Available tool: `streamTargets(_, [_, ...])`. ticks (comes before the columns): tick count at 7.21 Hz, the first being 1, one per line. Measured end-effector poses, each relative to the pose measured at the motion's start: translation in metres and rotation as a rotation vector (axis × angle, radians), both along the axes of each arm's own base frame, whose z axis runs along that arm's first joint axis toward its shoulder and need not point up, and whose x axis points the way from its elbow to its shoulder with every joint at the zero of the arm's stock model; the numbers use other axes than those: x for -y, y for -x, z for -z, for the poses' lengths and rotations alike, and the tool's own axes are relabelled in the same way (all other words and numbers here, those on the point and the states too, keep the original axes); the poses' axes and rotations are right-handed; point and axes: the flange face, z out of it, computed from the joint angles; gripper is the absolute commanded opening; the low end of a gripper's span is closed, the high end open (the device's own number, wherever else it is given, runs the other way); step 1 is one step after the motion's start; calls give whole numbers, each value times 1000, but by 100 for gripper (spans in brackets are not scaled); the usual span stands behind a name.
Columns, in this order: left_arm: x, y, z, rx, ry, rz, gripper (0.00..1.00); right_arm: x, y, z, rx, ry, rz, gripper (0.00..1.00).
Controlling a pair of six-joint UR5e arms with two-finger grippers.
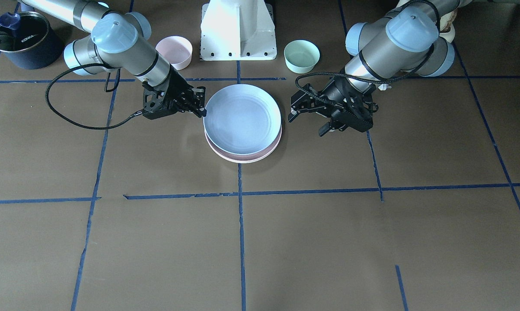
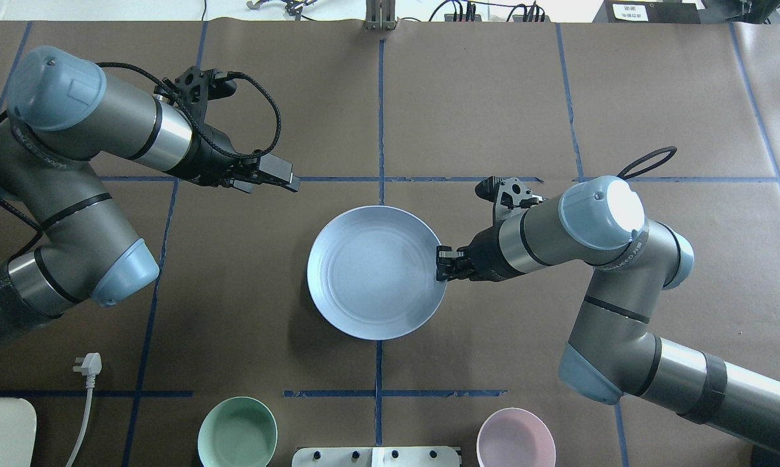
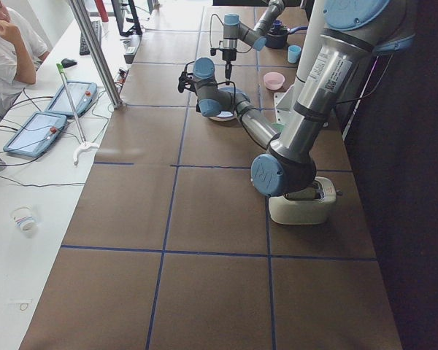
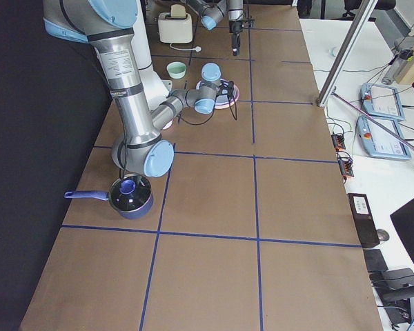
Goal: Stack three plates with pink and blue
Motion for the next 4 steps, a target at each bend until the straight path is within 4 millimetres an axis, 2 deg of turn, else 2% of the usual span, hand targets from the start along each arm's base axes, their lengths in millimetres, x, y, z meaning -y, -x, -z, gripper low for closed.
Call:
streamTargets(1, [1,1,-1,1,1,2,100,16,-13,-2,-15,13,-24,100])
streamTargets(2, [4,6,-3,3,2,10,100,40,-41,-7,-23,39,-41,100])
streamTargets(3, [10,16,-16,20,14,27,100,74,-93,-22,-22,81,-56,100])
streamTargets(4, [21,35,-46,58,44,59,100,103,-156,-49,-30,97,-75,100])
